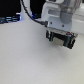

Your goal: Open the kcup holder, insert the kcup into the holder, and close the kcup holder

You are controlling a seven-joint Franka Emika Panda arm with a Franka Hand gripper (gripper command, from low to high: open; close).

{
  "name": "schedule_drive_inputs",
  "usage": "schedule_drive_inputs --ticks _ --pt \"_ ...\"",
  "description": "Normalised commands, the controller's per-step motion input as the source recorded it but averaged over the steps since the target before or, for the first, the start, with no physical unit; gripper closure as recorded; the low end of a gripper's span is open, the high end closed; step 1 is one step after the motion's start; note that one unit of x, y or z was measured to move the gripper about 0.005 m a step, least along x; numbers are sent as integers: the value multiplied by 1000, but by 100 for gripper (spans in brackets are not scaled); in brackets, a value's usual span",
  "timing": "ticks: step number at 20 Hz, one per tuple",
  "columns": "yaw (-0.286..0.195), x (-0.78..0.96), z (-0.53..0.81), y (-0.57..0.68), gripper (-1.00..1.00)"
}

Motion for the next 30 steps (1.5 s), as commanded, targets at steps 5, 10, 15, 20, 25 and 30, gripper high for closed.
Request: schedule_drive_inputs --ticks 5,10,15,20,25,30 --pt "198 -206 -117 253 -100" --pt "152 -358 -25 398 -100" --pt "81 -356 3 615 -100" --pt "75 -396 22 642 -100" --pt "61 -506 62 651 -100" --pt "24 -777 39 615 -100"
